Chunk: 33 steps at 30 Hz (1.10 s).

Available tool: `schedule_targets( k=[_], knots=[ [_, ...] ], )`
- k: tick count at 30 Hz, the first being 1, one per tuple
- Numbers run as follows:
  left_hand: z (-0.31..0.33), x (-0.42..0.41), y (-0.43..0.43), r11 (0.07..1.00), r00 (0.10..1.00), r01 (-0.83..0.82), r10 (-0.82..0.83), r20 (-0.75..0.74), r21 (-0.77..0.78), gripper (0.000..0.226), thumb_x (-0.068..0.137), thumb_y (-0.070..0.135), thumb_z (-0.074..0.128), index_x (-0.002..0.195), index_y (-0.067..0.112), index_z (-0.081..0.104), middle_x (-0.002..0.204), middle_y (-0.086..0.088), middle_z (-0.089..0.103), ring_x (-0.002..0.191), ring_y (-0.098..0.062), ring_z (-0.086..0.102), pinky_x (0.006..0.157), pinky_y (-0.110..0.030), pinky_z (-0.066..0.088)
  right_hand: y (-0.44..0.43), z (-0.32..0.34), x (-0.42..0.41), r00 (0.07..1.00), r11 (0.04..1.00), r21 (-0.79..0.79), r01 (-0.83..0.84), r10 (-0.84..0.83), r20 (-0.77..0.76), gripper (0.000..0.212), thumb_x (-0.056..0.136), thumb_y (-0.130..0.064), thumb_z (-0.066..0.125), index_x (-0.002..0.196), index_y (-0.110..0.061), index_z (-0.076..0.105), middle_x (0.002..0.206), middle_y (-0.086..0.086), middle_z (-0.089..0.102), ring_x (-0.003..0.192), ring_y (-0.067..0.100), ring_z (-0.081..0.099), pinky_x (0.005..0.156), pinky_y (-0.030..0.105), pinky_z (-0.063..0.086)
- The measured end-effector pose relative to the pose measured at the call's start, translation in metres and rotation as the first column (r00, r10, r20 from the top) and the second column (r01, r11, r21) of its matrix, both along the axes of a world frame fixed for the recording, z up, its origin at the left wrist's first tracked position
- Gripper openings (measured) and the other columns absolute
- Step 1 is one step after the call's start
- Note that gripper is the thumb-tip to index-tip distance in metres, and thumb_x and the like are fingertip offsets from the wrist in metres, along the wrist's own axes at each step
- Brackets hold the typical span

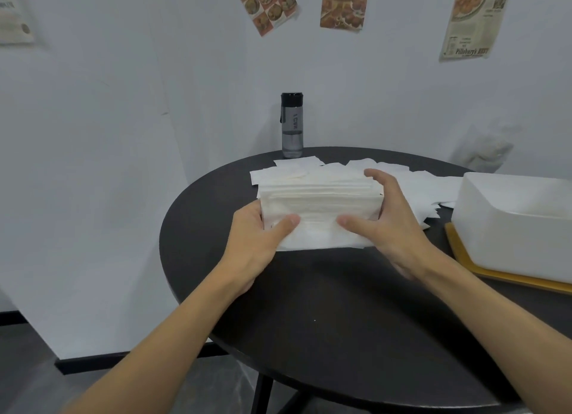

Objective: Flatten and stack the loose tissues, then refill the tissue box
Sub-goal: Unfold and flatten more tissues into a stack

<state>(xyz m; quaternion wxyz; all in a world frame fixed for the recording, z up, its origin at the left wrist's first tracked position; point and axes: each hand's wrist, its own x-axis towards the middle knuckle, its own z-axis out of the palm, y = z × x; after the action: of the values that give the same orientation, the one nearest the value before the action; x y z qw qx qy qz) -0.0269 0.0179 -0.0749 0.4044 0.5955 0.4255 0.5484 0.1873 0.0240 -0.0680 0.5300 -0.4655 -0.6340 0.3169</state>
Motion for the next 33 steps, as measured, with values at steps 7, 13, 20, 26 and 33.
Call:
schedule_targets(
  k=[7, 13, 20, 26, 33],
  knots=[
    [-0.008, 0.006, 0.007, 0.994, 0.995, -0.053, 0.061, -0.074, 0.100, 0.046, 0.086, 0.018, 0.079, 0.122, 0.032, 0.055, 0.117, 0.016, 0.068, 0.107, 0.000, 0.066, 0.088, -0.021, 0.056, 0.003, -0.006, 0.001, 0.997, 0.996, -0.051, 0.072, -0.072, 0.010, 0.085, 0.082, -0.014, 0.079, 0.150, -0.026, 0.029, 0.133, -0.011, 0.051, 0.120, 0.006, 0.054, 0.102, 0.028, 0.048],
    [-0.013, 0.007, 0.009, 0.999, 0.989, -0.033, 0.036, -0.146, 0.023, 0.049, 0.086, 0.016, 0.078, 0.121, 0.031, 0.048, 0.114, 0.018, 0.061, 0.101, 0.007, 0.062, 0.083, -0.013, 0.052, 0.004, -0.013, -0.001, 1.000, 0.985, -0.173, 0.024, -0.023, 0.008, 0.069, 0.087, -0.016, 0.073, 0.144, -0.023, 0.035, 0.116, -0.020, 0.054, 0.105, -0.005, 0.055, 0.080, 0.010, 0.042],
    [-0.004, 0.012, 0.008, 0.982, 0.992, -0.086, 0.101, -0.080, 0.168, 0.045, 0.084, 0.012, 0.080, 0.115, 0.028, 0.051, 0.114, 0.013, 0.062, 0.101, 0.004, 0.062, 0.080, -0.014, 0.052, 0.002, -0.006, 0.000, 0.998, 0.997, -0.058, 0.048, -0.050, -0.028, 0.054, 0.084, -0.015, 0.076, 0.129, -0.029, 0.048, 0.102, -0.008, 0.061, 0.091, 0.004, 0.061, 0.079, 0.018, 0.050],
    [-0.013, 0.011, 0.007, 0.993, 0.975, -0.075, 0.092, -0.202, 0.089, 0.052, 0.086, 0.018, 0.077, 0.122, 0.031, 0.042, 0.118, 0.018, 0.051, 0.110, 0.000, 0.052, 0.080, -0.006, 0.044, 0.000, -0.014, -0.004, 1.000, 0.991, -0.133, 0.019, -0.018, 0.005, 0.044, 0.086, -0.015, 0.072, 0.122, -0.032, 0.051, 0.100, 0.000, 0.060, 0.091, 0.017, 0.058, 0.081, 0.029, 0.049],
    [-0.010, 0.013, 0.008, 0.993, 0.990, -0.060, 0.073, -0.118, 0.105, 0.057, 0.084, 0.017, 0.080, 0.125, 0.030, 0.042, 0.122, 0.011, 0.057, 0.110, -0.002, 0.059, 0.089, -0.021, 0.053, 0.000, -0.008, -0.002, 0.999, 0.999, -0.041, 0.031, -0.031, -0.012, 0.047, 0.086, -0.013, 0.074, 0.122, -0.030, 0.049, 0.116, -0.011, 0.056, 0.096, 0.007, 0.056, 0.082, 0.022, 0.048]
  ],
)
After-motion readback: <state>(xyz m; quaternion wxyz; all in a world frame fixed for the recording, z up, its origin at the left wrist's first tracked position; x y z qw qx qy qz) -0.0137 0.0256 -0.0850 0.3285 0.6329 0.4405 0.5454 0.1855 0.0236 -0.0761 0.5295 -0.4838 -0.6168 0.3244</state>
